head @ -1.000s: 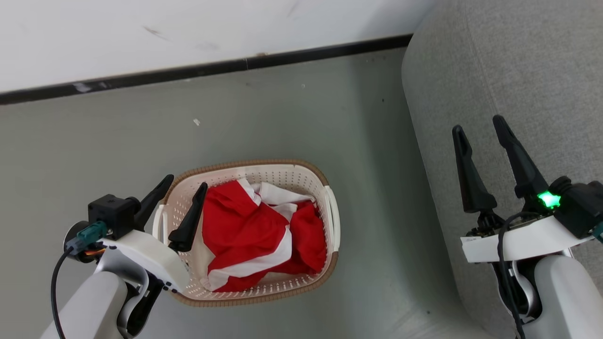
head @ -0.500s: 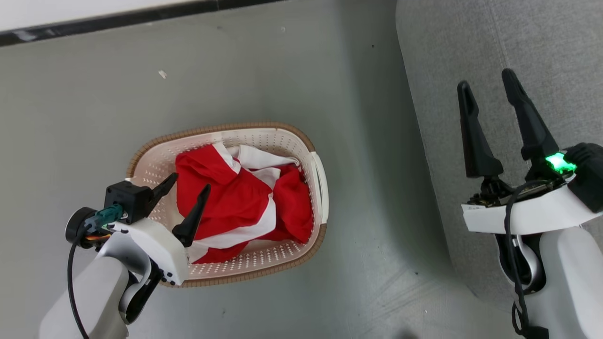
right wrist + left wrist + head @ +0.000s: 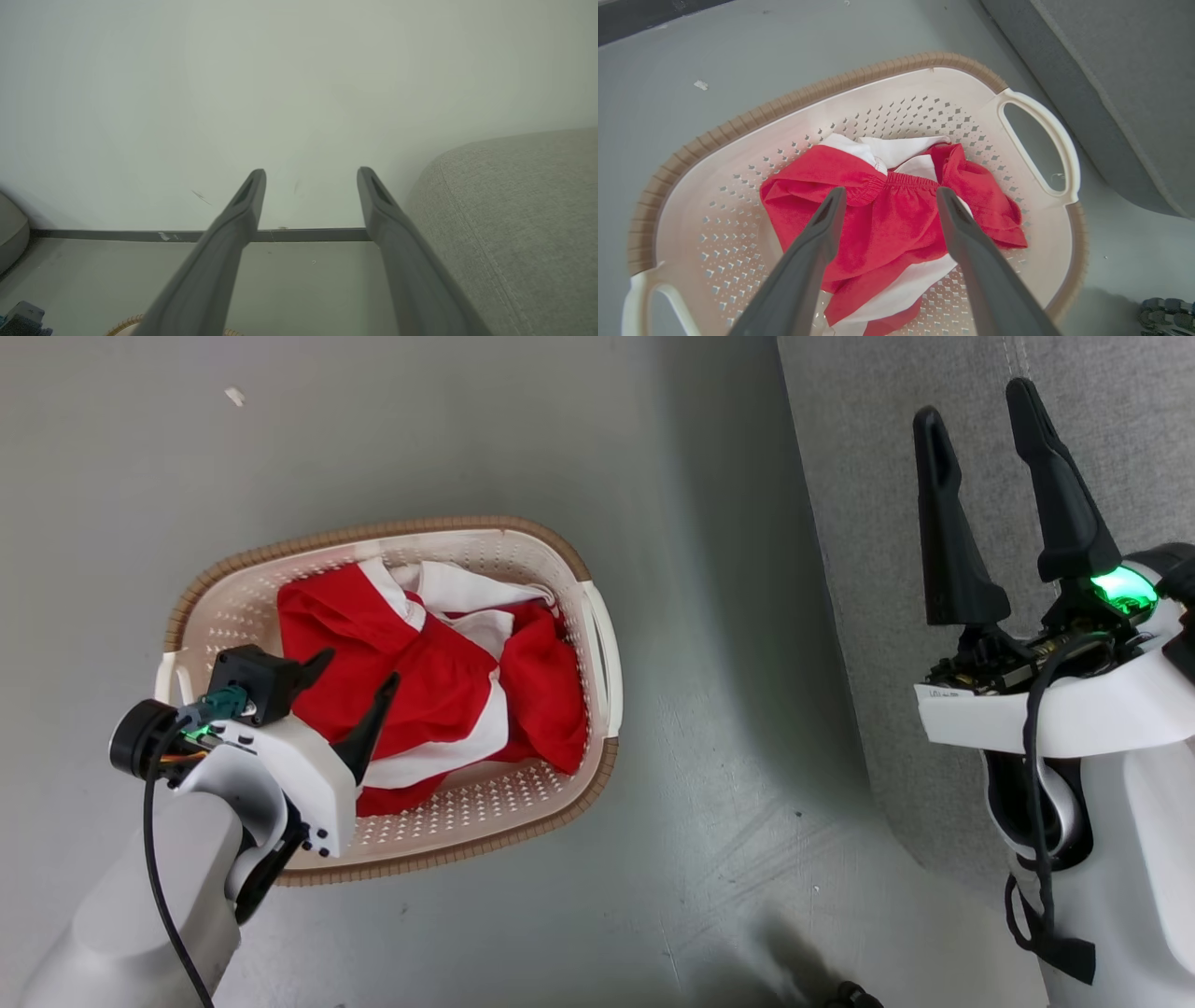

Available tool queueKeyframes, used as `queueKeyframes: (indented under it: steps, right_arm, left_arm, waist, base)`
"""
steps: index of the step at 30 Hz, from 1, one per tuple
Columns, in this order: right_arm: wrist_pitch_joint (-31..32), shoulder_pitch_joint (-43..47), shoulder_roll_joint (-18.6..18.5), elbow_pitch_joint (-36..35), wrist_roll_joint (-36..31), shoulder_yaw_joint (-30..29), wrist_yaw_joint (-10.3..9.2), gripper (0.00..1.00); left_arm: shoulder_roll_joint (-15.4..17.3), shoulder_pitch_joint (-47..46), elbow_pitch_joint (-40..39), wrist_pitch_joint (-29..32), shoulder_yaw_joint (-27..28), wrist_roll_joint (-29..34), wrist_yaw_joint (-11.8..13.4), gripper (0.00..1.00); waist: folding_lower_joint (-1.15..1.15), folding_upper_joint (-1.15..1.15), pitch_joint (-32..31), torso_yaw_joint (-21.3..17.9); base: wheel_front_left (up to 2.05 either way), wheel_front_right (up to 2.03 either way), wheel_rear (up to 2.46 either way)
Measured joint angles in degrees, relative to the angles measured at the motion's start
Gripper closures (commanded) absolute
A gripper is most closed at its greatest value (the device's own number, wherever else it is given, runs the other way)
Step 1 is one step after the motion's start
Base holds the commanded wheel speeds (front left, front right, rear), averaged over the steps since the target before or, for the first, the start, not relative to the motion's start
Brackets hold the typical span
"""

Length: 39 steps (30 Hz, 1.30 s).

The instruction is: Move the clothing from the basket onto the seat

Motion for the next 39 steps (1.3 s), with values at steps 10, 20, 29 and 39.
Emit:
queueKeyframes:
  steps: [10,20,29,39]
  right_arm:
    - [0.0,-3.2,0.0,-1.8,1.6,1.6,0.00,0.00]
    - [0.0,-4.7,0.0,-2.7,3.2,2.3,0.00,0.00]
    - [0.0,-6.4,0.0,-3.2,5.7,3.7,0.00,0.00]
    - [0.0,-9.3,0.0,-3.8,7.6,4.9,0.00,0.00]
  left_arm:
    - [0.6,-3.5,6.0,1.2,-1.5,2.1,-0.1,0.00]
    - [2.6,-7.3,10.6,2.1,-2.8,3.6,-0.5,0.00]
    - [3.2,-10.7,14.2,3.1,-3.7,5.1,-0.6,0.00]
    - [4.2,-14.0,18.5,5.2,-4.5,6.6,-0.6,0.00]
  waist:
    - [0.00,0.00,4.8,-2.3]
    - [0.00,0.00,8.8,-4.8]
    - [0.00,0.00,12.0,-6.8]
    - [0.00,0.00,14.9,-9.2]
  base:
    - [0.00,0.00,0.00]
    - [0.00,0.00,0.00]
    - [0.00,0.00,0.00]
    - [0.00,0.00,0.00]
